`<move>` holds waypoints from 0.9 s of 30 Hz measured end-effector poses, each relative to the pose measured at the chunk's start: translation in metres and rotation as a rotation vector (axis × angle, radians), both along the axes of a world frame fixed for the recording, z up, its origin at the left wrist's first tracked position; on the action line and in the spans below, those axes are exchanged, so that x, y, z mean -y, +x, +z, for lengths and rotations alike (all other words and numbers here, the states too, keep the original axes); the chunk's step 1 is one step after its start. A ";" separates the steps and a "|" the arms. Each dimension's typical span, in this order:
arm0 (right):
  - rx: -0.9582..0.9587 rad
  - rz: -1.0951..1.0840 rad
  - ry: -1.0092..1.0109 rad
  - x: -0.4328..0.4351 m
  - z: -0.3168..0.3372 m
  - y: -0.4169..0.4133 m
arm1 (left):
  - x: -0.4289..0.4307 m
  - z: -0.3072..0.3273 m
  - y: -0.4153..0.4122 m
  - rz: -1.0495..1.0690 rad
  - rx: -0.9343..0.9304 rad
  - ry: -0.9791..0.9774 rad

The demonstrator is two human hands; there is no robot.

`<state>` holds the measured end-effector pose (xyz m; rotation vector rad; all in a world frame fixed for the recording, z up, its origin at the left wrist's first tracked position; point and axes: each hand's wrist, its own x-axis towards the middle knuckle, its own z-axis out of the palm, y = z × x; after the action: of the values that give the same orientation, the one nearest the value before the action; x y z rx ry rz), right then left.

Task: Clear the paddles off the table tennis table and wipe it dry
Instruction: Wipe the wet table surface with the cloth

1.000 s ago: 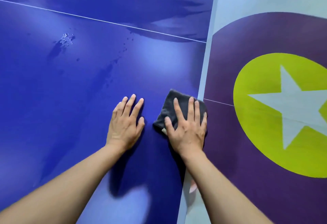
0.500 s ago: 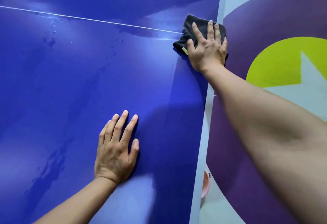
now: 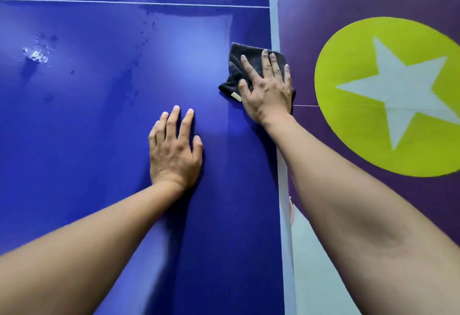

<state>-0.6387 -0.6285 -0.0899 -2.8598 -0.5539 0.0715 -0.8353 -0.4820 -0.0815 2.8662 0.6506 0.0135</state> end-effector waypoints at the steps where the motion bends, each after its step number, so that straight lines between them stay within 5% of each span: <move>1: 0.011 -0.020 0.001 0.006 -0.001 -0.023 | 0.000 0.000 0.000 -0.010 0.005 0.000; 13: 0.074 -0.097 -0.032 0.076 0.000 -0.265 | -0.007 0.007 -0.044 -0.241 0.076 0.002; 27: 0.106 -0.107 0.058 0.133 -0.003 -0.470 | 0.065 0.004 -0.339 -0.277 -0.029 0.042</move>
<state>-1.1088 -0.7615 -0.0928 -2.8430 -0.4147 -0.1121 -1.1747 -0.5466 -0.0773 2.9758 0.2564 -0.0564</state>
